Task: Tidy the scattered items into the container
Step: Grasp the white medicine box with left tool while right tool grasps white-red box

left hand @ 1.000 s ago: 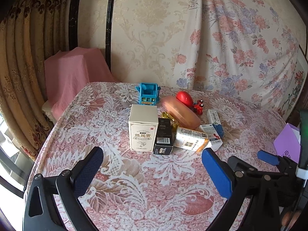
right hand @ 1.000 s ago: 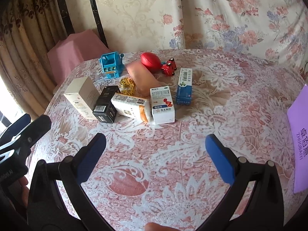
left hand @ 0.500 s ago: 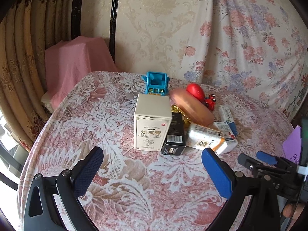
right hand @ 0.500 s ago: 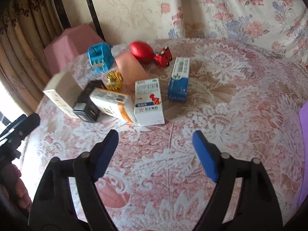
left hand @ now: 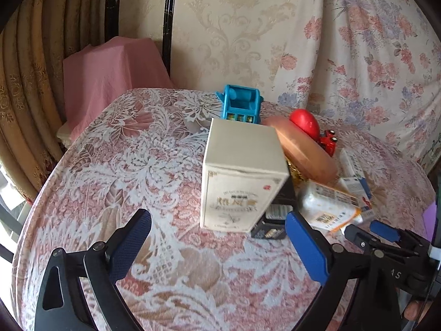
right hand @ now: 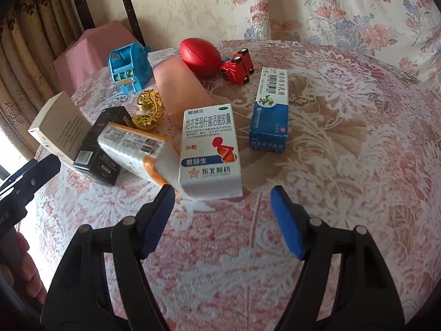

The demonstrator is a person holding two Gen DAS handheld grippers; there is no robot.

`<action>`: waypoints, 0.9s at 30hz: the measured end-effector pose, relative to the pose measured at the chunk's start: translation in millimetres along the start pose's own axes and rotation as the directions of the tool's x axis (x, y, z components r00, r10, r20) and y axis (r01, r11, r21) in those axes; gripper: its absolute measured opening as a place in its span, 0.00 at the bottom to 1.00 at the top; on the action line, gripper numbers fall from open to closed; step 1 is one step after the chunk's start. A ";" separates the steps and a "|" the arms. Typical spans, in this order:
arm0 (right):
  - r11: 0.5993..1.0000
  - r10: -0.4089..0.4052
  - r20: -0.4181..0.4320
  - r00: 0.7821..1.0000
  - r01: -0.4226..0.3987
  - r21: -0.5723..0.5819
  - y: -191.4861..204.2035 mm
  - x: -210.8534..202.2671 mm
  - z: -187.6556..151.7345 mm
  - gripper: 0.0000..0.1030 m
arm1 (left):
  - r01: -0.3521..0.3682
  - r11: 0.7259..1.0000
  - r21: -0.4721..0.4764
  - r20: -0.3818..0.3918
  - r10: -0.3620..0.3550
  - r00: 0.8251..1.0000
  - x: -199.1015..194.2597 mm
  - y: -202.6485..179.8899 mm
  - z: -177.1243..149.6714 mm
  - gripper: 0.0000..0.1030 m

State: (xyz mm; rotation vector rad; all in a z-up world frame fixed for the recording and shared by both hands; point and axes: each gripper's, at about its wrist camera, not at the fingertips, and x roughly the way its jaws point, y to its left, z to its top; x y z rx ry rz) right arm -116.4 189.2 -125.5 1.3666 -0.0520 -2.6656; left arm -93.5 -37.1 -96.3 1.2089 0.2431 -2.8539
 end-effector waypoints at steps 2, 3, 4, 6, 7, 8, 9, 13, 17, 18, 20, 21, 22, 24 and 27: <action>1.000 -0.010 -0.003 1.000 0.010 0.001 -0.4 3.8 1.4 0.70 | -0.005 1.000 0.000 -0.002 0.005 1.000 6.9 0.2 1.5 0.96; 1.000 -0.014 -0.008 1.000 0.014 0.002 -1.1 6.8 2.4 0.70 | -0.007 1.000 0.000 -0.003 0.007 1.000 10.4 0.3 2.3 0.96; 1.000 -0.016 -0.006 1.000 0.016 0.003 -1.4 8.1 3.3 0.70 | -0.010 1.000 0.000 -0.004 0.010 1.000 13.9 0.4 3.1 0.93; 1.000 -0.019 0.000 1.000 0.019 0.009 -2.2 10.0 5.7 0.69 | -0.018 1.000 -0.003 -0.004 0.018 1.000 20.3 1.5 4.9 0.84; 1.000 -0.023 0.001 1.000 0.023 0.006 -1.5 10.4 6.1 0.69 | -0.019 1.000 -0.006 -0.003 0.019 1.000 22.1 2.6 5.9 0.72; 1.000 -0.027 0.002 1.000 0.027 0.002 -0.8 10.8 6.4 0.67 | -0.018 1.000 -0.007 -0.011 0.018 1.000 24.5 3.6 6.5 0.60; 0.999 -0.032 0.003 0.999 0.032 -0.002 0.0 11.1 6.7 0.65 | -0.017 1.000 -0.008 -0.022 0.016 1.000 27.2 4.5 7.0 0.59; 1.000 -0.021 0.008 1.000 0.021 -0.002 0.7 10.9 7.8 0.45 | -0.027 1.000 0.002 -0.025 0.028 0.999 30.9 6.6 6.9 0.51; 1.000 0.008 0.011 1.000 -0.008 0.010 -1.6 4.8 6.7 0.44 | -0.038 0.999 0.030 -0.012 0.039 0.999 16.2 7.7 7.8 0.51; 1.000 0.007 0.015 1.000 -0.008 0.011 -1.4 1.6 6.5 0.44 | -0.049 0.998 0.043 -0.008 0.049 0.999 10.3 7.4 7.7 0.51; 1.000 0.014 0.024 1.000 -0.015 0.013 -1.2 -8.9 4.2 0.44 | -0.056 0.997 0.061 -0.004 0.057 0.998 -2.1 7.9 5.3 0.51; 1.000 0.018 0.029 0.999 -0.018 0.015 -1.1 -14.3 3.0 0.44 | -0.060 0.996 0.071 -0.006 0.061 0.998 -8.8 8.0 3.4 0.51; 1.000 0.019 0.028 0.999 -0.020 0.015 -1.3 -20.1 -0.3 0.44 | -0.064 0.995 0.081 -0.007 0.064 0.998 -15.6 8.1 1.5 0.51; 1.000 0.022 0.026 0.999 -0.022 0.016 -1.9 -31.7 -7.4 0.44 | -0.060 0.993 0.097 -0.036 0.064 0.997 -27.1 9.5 -6.6 0.51; 1.000 0.010 0.028 1.000 -0.011 0.019 -6.5 -44.8 -19.4 0.44 | -0.052 0.990 0.128 -0.085 0.064 0.994 -42.0 10.8 -21.8 0.51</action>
